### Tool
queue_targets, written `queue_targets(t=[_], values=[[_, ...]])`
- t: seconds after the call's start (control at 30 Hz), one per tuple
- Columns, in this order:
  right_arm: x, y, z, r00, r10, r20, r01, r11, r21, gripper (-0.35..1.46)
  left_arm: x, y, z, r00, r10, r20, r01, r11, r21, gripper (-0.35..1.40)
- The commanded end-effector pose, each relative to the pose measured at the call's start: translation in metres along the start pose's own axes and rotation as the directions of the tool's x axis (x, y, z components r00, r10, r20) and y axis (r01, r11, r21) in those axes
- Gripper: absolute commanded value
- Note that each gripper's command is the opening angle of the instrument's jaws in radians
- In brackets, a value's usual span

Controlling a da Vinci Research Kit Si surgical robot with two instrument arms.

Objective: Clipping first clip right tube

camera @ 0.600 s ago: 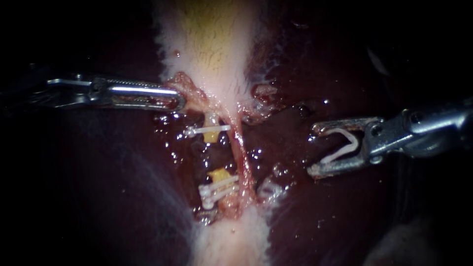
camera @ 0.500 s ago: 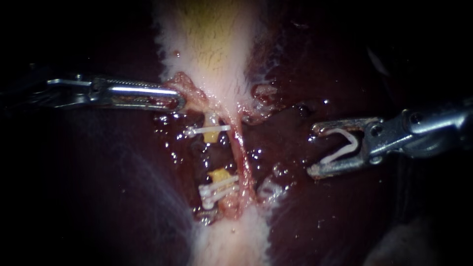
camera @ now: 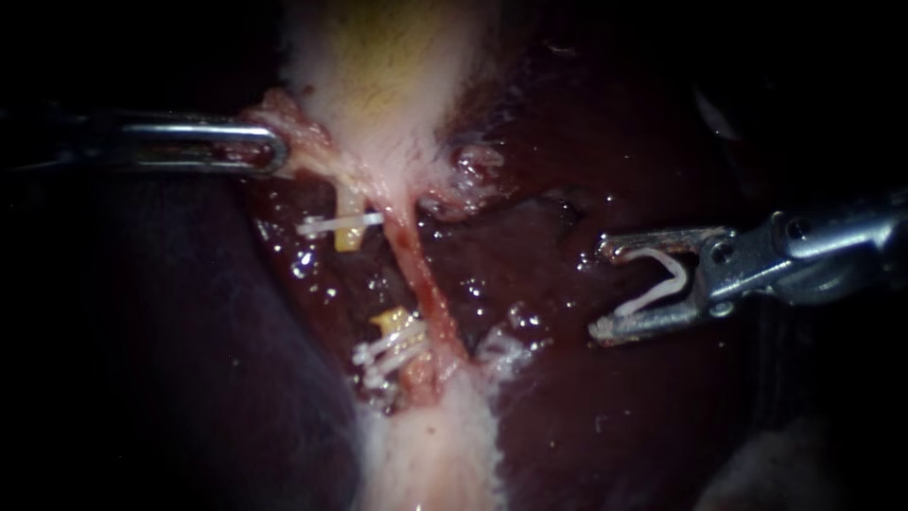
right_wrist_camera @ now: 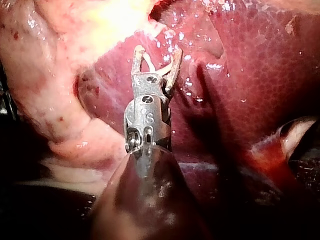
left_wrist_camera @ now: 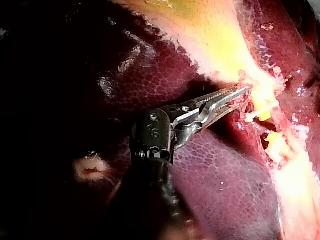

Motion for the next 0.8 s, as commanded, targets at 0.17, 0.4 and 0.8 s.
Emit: queue_targets(t=[0.17,0.4,0.8], values=[[0.0006,0.0001,0.0020,1.000,0.010,0.001,-0.010,1.000,0.000,0.50,-0.0010,0.0000,0.0010,0.9999,0.009,-0.005,-0.009,1.000,0.007,-0.35],[0.0010,0.0000,0.0072,0.998,0.055,0.001,-0.055,0.998,0.003,0.50,-0.0017,0.0000,0.0018,0.9999,0.013,-0.002,-0.013,1.000,0.001,-0.35],[0.0023,0.0010,0.0139,0.991,0.131,0.002,-0.131,0.991,0.031,0.49,-0.0017,0.0000,0.0018,0.9999,0.013,-0.002,-0.013,1.000,0.001,-0.35]])
